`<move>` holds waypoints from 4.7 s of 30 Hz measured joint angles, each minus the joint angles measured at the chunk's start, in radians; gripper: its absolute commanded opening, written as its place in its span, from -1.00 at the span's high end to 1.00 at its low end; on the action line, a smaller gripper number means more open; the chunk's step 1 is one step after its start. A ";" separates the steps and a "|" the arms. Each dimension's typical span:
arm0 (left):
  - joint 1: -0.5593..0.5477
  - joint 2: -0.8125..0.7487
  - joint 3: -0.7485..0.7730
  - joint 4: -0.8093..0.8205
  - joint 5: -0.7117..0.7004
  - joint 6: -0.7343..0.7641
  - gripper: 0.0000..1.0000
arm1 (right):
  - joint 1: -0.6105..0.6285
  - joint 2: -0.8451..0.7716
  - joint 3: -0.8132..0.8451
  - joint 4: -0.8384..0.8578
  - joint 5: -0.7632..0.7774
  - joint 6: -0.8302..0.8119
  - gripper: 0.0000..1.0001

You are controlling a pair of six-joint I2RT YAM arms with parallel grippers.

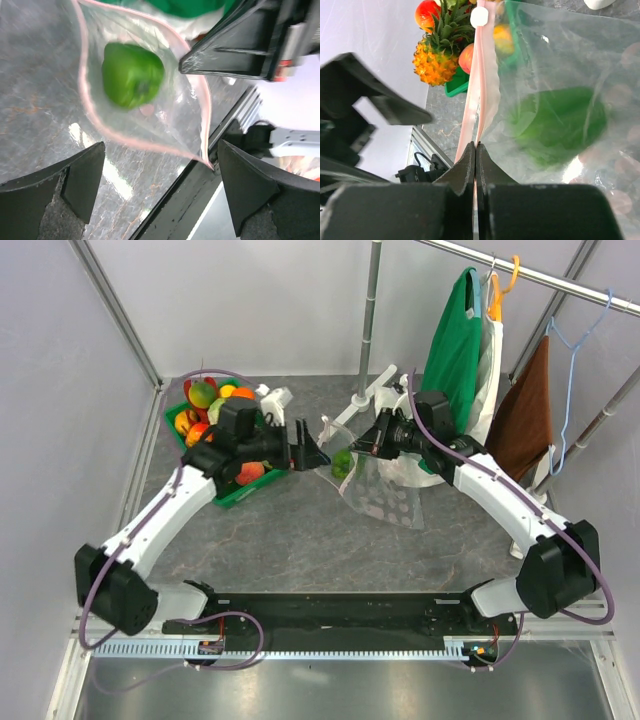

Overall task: Place the food in the zip-top bag and seal the zipper
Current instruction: Place the fake vegetable in the zipper food storage bag, then adjust the zipper food storage bag at the center of the board, then pick up the fake fruit from the bin.

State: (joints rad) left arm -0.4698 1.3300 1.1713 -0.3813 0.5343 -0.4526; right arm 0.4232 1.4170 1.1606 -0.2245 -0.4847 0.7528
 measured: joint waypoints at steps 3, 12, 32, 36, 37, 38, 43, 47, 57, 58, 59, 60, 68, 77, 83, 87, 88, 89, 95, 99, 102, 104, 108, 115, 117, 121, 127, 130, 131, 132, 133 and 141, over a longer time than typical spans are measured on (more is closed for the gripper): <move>0.042 -0.085 -0.022 -0.006 0.010 -0.012 -0.64 | 0.000 -0.012 -0.002 0.000 0.000 -0.008 1.00; 0.043 0.000 -0.016 -0.071 0.006 -0.011 -0.58 | 0.000 -0.039 -0.004 0.000 -0.013 -0.021 1.00; 0.014 0.015 -0.002 0.028 0.076 -0.158 -0.55 | 0.023 -0.149 -0.034 -0.017 0.003 -0.051 1.00; -0.022 0.056 0.010 0.033 0.072 -0.172 -0.29 | 0.031 -0.152 -0.039 -0.016 0.014 -0.051 1.00; -0.033 0.068 0.011 0.030 0.071 -0.174 -0.09 | 0.032 -0.153 -0.039 -0.017 0.015 -0.051 1.00; -0.039 0.078 0.013 0.025 0.071 -0.174 0.06 | 0.032 -0.153 -0.039 -0.016 0.016 -0.051 1.00; -0.050 0.129 0.063 -0.075 0.079 -0.147 0.96 | 0.033 -0.172 -0.035 -0.043 0.043 -0.064 1.00; -0.030 0.143 0.165 -0.197 0.153 -0.064 0.96 | 0.033 -0.220 -0.003 -0.115 0.087 -0.086 1.00; -0.025 0.143 0.264 -0.351 0.417 0.096 0.96 | 0.032 -0.431 0.168 -0.397 0.228 -0.235 1.00; -0.024 0.143 0.264 -0.360 0.411 0.111 0.96 | 0.032 -0.452 0.177 -0.428 0.244 -0.257 1.00; -0.023 0.143 0.264 -0.372 0.401 0.123 0.96 | 0.032 -0.463 0.179 -0.449 0.253 -0.272 1.00; -0.023 0.143 0.264 -0.380 0.384 0.133 0.96 | 0.033 -0.476 0.179 -0.478 0.262 -0.286 1.00; -0.020 0.163 0.247 -0.411 0.249 0.235 0.86 | 0.037 -0.411 0.040 -0.437 0.277 -0.277 1.00; 0.021 0.151 0.202 -0.416 0.107 0.319 -0.86 | 0.032 -0.310 -0.063 -0.320 0.249 -0.218 1.00; 0.238 0.063 0.310 -0.452 0.011 0.419 -0.99 | 0.032 -0.310 -0.063 -0.275 0.229 -0.203 1.00; 0.330 0.062 0.423 -0.478 -0.113 0.544 -0.90 | 0.032 -0.310 -0.063 -0.261 0.220 -0.199 1.00; 0.336 0.062 0.432 -0.486 -0.140 0.579 -0.85 | 0.032 -0.310 -0.063 -0.260 0.219 -0.199 1.00; 0.338 0.063 0.435 -0.494 -0.164 0.617 -0.82 | 0.032 -0.310 -0.063 -0.260 0.219 -0.200 1.00; 0.336 0.188 0.460 -0.561 -0.320 0.781 -0.82 | 0.032 -0.310 -0.063 -0.258 0.216 -0.200 1.00; 0.328 0.305 0.468 -0.583 -0.423 0.829 -0.85 | 0.032 -0.310 -0.063 -0.256 0.216 -0.200 1.00; 0.304 0.364 0.474 -0.602 -0.507 0.861 -0.78 | 0.032 -0.308 -0.063 -0.254 0.214 -0.200 1.00; 0.291 0.389 0.481 -0.611 -0.541 0.874 -0.75 | 0.032 -0.305 -0.063 -0.253 0.212 -0.199 1.00; 0.277 0.436 0.500 -0.613 -0.599 0.893 -0.75 | 0.032 -0.299 -0.063 -0.253 0.211 -0.199 1.00; 0.270 0.506 0.504 -0.617 -0.658 0.907 -0.92 | 0.032 -0.299 -0.063 -0.253 0.210 -0.200 1.00; 0.262 0.521 0.507 -0.617 -0.665 0.908 -0.94 | 0.032 -0.296 -0.063 -0.253 0.209 -0.200 1.00; 0.243 0.548 0.519 -0.617 -0.673 0.908 -0.94 | 0.032 -0.292 -0.063 -0.253 0.208 -0.200 1.00; 0.235 0.590 0.534 -0.613 -0.690 0.908 -0.80 | 0.032 -0.291 -0.063 -0.253 0.208 -0.201 1.00; 0.236 0.603 0.535 -0.613 -0.691 0.908 -0.72 | 0.032 -0.291 -0.063 -0.252 0.208 -0.201 1.00; 0.236 0.605 0.535 -0.613 -0.691 0.908 -0.68 | 0.032 -0.291 -0.063 -0.252 0.208 -0.202 1.00; 0.236 0.605 0.535 -0.613 -0.692 0.907 -0.65 | 0.032 -0.291 -0.063 -0.252 0.208 -0.203 1.00; 0.235 0.605 0.535 -0.613 -0.692 0.907 -0.55 | 0.032 -0.290 -0.063 -0.252 0.208 -0.203 1.00; 0.230 0.601 0.535 -0.612 -0.694 0.909 0.09 | 0.032 -0.285 -0.062 -0.246 0.208 -0.203 1.00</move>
State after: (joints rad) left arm -0.2398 1.9312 1.7061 -0.9932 -0.1596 0.4564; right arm 0.4553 1.1324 1.0985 -0.4702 -0.2771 0.5495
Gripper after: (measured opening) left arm 0.571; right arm 0.009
